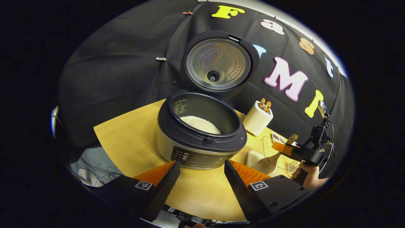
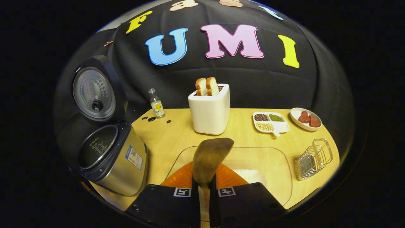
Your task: Close the left gripper, press the button to open the rice cooker; take a wooden spoon from the chopstick holder with the right hand, scoop a spoonful of rice and pour it into the rice cooker, then put the wooden spoon back into the chopstick holder.
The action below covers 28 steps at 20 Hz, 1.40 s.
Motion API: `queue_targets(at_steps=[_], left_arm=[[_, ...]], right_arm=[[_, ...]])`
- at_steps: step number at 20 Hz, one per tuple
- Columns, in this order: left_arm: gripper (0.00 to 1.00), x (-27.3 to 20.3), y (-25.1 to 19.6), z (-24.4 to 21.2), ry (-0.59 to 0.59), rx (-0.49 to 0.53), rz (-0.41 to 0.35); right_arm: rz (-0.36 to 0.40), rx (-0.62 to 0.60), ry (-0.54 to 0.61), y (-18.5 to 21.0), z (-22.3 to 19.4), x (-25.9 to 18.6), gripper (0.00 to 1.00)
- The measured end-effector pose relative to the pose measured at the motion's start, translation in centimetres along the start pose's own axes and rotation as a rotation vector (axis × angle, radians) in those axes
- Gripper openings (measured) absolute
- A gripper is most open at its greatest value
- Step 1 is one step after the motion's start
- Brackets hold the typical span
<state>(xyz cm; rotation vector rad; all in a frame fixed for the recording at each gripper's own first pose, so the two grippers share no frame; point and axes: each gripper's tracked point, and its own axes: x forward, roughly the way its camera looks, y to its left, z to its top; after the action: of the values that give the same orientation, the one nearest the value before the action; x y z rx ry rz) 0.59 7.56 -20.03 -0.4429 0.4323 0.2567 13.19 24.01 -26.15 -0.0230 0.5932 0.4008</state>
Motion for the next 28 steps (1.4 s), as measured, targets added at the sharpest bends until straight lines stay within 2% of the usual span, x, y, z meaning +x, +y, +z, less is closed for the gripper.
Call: queue_targets(at_steps=[5, 11, 14, 15, 16, 20, 23, 28], left_arm=[[0.95, -0.3, 1.0, 0.4, -0.011, -0.003, 0.017], [0.95, -0.6, 0.7, 0.4, -0.010, -0.008, 0.020], [0.95, -0.5, -0.1, 0.5, -0.009, 0.001, 0.008], [0.95, -0.4, -0.4, 0.6, -0.009, 0.004, 0.004], [0.95, -0.4, -0.6, 0.6, -0.011, 0.007, -0.001], [0.95, -0.5, -1.4, 1.6, -0.031, 0.025, -0.016], [0.95, -0.8, -1.4, 2.2, -0.049, 0.039, -0.017], [0.95, -1.7, -0.8, 2.4, -0.069, 0.030, 0.012]], right_arm=[[-0.002, 0.129, 0.044, 0.0, 0.3, 1.2, 0.16], [0.010, 0.441, 0.094, -2.6, 0.6, 1.6, 0.16], [0.026, 0.527, 0.093, -3.1, 1.3, 1.0, 0.16], [0.031, 0.548, 0.092, -3.3, 1.5, 0.8, 0.11], [0.035, 0.570, 0.090, -3.6, 1.8, 0.5, 0.16], [0.054, 0.698, 0.096, -4.7, 2.2, -0.6, 0.16], [0.040, 0.764, 0.084, -6.4, 2.9, -1.3, 0.16], [0.033, 0.902, 0.074, -8.8, 4.2, -2.3, 0.16]])
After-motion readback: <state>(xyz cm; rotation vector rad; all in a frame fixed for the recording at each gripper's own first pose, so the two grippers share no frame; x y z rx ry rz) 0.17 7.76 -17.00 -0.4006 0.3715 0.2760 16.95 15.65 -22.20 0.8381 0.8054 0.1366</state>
